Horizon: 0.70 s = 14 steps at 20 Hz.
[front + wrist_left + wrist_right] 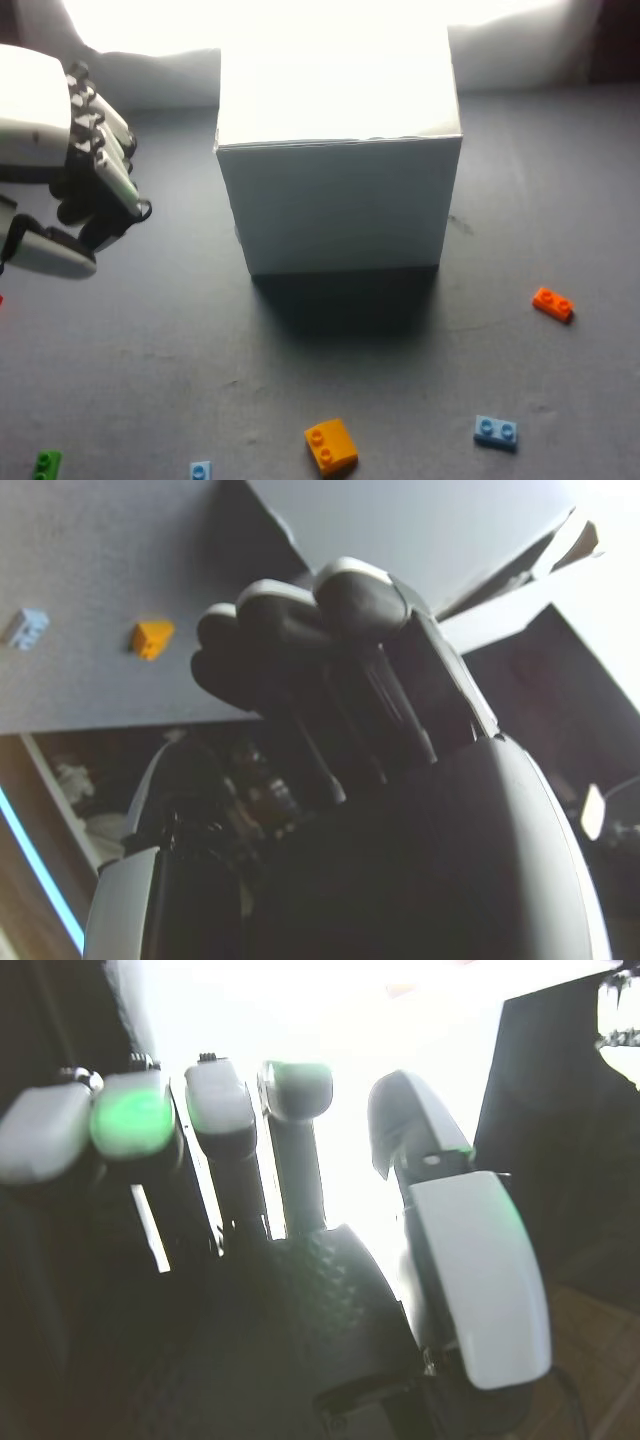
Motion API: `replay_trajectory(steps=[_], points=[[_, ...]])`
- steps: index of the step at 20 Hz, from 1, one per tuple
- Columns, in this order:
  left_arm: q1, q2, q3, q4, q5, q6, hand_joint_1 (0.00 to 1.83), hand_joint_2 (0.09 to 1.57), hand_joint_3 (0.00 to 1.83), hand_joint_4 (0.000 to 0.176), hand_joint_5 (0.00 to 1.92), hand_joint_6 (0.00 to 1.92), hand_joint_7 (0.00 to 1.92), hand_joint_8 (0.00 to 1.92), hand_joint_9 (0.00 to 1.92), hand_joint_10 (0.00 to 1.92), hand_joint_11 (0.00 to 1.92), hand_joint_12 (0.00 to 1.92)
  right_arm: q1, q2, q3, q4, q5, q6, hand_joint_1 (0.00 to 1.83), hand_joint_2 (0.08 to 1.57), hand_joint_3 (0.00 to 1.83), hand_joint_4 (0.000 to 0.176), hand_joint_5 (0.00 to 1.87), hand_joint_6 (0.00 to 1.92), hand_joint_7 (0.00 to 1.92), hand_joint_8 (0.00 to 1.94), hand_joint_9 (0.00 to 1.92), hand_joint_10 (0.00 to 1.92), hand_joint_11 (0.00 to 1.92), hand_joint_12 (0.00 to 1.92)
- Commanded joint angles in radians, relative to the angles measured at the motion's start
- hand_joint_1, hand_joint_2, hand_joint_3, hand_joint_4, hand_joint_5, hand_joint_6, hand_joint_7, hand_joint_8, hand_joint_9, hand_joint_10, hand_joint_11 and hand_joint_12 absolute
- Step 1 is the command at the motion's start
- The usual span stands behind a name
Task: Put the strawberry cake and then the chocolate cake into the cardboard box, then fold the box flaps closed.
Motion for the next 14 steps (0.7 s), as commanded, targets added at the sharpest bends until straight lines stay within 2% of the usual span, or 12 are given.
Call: replay_trajectory(steps=[1, 2, 4, 5, 8, 9, 12, 14], points=[[-0.008, 0.017, -0.003, -0.088, -0.011, 0.000, 0.32, 1.37, 0.00, 0.000, 0.85, 1.26, 0.99, 1.36, 0.95, 1.64, 0.80, 1.85, 0.015, 0.016, -0.001, 0.014, 0.086, -0.007, 0.18, 1.34, 0.00, 0.000, 1.04, 1.70, 1.20, 1.82, 1.24, 1.92, 1.22, 1.92], [-0.017, 0.021, -0.013, -0.074, -0.011, -0.001, 0.33, 1.36, 0.00, 0.000, 0.84, 1.24, 0.99, 1.39, 0.95, 1.65, 0.81, 1.86, 0.015, 0.017, -0.006, 0.014, 0.085, -0.009, 0.16, 1.34, 0.00, 0.000, 1.04, 1.72, 1.19, 1.85, 1.24, 1.92, 1.23, 1.92], [-0.042, 0.024, -0.026, -0.038, -0.006, -0.008, 0.34, 1.37, 0.00, 0.000, 0.85, 1.15, 0.99, 1.32, 0.94, 1.62, 0.80, 1.84, 0.015, 0.018, -0.008, 0.014, 0.085, -0.017, 0.14, 1.34, 0.00, 0.000, 1.05, 1.77, 1.20, 1.89, 1.25, 1.92, 1.24, 1.92], [-0.058, 0.025, -0.031, -0.021, -0.004, -0.009, 0.30, 1.38, 0.00, 0.000, 0.84, 1.16, 0.97, 1.33, 0.93, 1.62, 0.79, 1.85, 0.015, 0.018, -0.009, 0.014, 0.085, -0.023, 0.13, 1.34, 0.00, 0.000, 1.04, 1.76, 1.19, 1.89, 1.24, 1.92, 1.22, 1.92], [-0.086, 0.023, -0.025, -0.008, -0.004, -0.007, 0.34, 1.37, 0.00, 0.000, 0.84, 1.42, 0.99, 1.43, 0.96, 1.69, 0.82, 1.88, 0.017, 0.017, -0.011, 0.014, 0.086, -0.056, 0.08, 1.35, 0.00, 0.000, 1.04, 1.76, 1.19, 1.84, 1.22, 1.92, 1.23, 1.92], [-0.088, 0.022, -0.025, -0.008, -0.004, -0.007, 0.34, 1.37, 0.00, 0.000, 0.82, 1.44, 0.98, 1.47, 0.97, 1.71, 0.83, 1.89, 0.017, 0.017, -0.012, 0.014, 0.086, -0.056, 0.11, 1.34, 0.00, 0.000, 1.03, 1.76, 1.19, 1.83, 1.22, 1.92, 1.22, 1.92], [-0.089, 0.026, -0.033, -0.008, -0.004, -0.008, 0.37, 1.36, 0.00, 0.000, 0.83, 1.42, 0.99, 1.46, 0.97, 1.72, 0.82, 1.91, 0.017, 0.018, -0.014, 0.014, 0.085, -0.056, 0.12, 1.34, 0.00, 0.000, 1.03, 1.72, 1.19, 1.81, 1.23, 1.92, 1.19, 1.92], [-0.093, 0.026, -0.026, -0.008, -0.005, -0.008, 0.36, 1.36, 0.00, 0.000, 0.82, 1.34, 0.98, 1.38, 0.95, 1.69, 0.80, 1.90, 0.015, 0.018, -0.016, 0.014, 0.084, -0.056, 0.13, 1.33, 0.00, 0.000, 1.03, 1.68, 1.19, 1.79, 1.21, 1.92, 1.20, 1.92]])
